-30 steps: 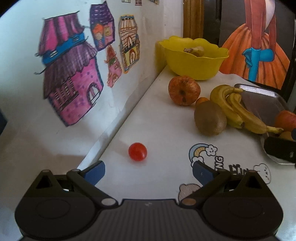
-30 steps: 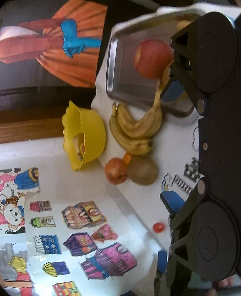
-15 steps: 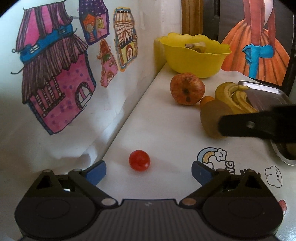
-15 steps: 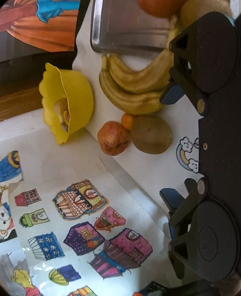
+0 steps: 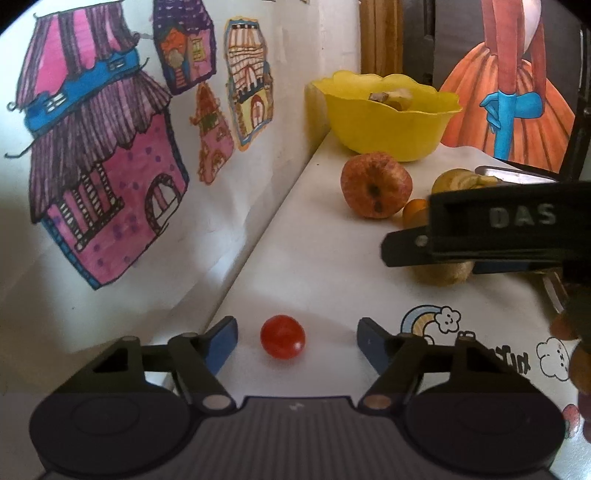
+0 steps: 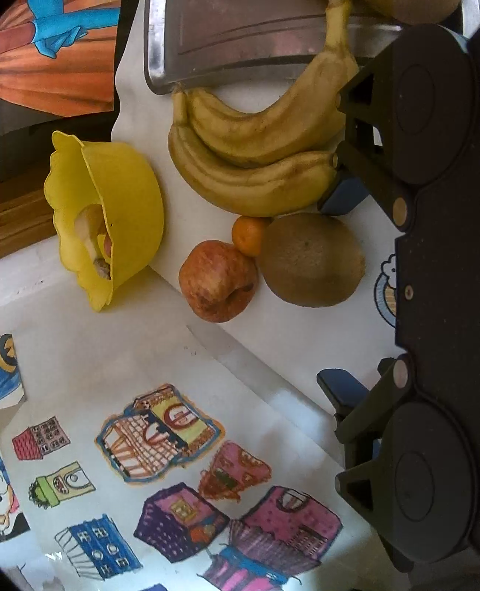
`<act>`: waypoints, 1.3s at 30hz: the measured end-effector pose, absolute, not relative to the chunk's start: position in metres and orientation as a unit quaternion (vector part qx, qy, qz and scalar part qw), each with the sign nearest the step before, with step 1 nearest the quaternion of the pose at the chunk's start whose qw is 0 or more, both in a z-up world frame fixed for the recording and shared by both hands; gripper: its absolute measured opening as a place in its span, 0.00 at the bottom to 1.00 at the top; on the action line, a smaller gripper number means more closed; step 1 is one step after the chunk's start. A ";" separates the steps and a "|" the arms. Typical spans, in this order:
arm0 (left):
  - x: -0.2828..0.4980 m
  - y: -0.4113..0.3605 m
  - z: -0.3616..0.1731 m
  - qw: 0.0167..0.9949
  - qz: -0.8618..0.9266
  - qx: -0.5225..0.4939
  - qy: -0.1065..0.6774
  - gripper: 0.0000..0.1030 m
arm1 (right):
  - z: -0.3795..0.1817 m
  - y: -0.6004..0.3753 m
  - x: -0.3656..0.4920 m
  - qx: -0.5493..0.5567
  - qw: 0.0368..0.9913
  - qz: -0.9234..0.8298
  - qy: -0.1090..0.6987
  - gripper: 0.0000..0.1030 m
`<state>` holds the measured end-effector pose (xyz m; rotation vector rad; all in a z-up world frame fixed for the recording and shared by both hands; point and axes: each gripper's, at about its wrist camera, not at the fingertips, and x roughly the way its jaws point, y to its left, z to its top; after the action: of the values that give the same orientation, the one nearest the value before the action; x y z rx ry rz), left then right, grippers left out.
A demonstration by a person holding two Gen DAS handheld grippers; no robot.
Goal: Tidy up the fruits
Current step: 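Lower the open left tool around the cherry tomato while the right tool approaches the kiwi, then close the left tool on the cherry tomato while the right tool grasps the kiwi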
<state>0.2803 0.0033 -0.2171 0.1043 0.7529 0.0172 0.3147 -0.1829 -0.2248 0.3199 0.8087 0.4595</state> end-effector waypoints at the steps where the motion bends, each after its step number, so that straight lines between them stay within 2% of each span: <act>1: 0.281 0.003 -0.217 0.928 0.004 0.048 0.368 0.65 | -0.226 -0.181 0.316 0.151 0.882 0.219 0.388 0.89; 8: 0.281 0.004 -0.218 0.930 0.001 0.044 0.364 0.56 | -0.232 -0.175 0.320 0.156 0.886 0.201 0.387 0.87; 14: 0.279 0.007 -0.217 0.932 0.009 0.042 0.361 0.43 | -0.232 -0.168 0.321 0.141 0.897 0.181 0.378 0.81; 17: 0.279 0.007 -0.216 0.932 0.010 0.042 0.360 0.35 | -0.233 -0.166 0.319 0.130 0.903 0.171 0.372 0.77; 20: 0.277 0.007 -0.216 0.932 0.011 0.041 0.360 0.26 | -0.234 -0.165 0.316 0.116 0.910 0.159 0.364 0.65; 21: 0.277 0.007 -0.216 0.932 0.011 0.042 0.360 0.26 | -0.234 -0.166 0.315 0.111 0.913 0.156 0.361 0.58; 22: 0.276 0.007 -0.216 0.932 0.012 0.042 0.360 0.25 | -0.235 -0.167 0.314 0.108 0.914 0.157 0.359 0.57; 39: 0.250 -0.009 -0.213 0.933 0.021 0.035 0.358 0.24 | -0.237 -0.205 0.255 0.108 0.904 0.226 0.346 0.57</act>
<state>0.2503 -0.0088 -0.2134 0.0711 0.7331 0.0424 0.2548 -0.2045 -0.2368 0.2224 0.7142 0.4668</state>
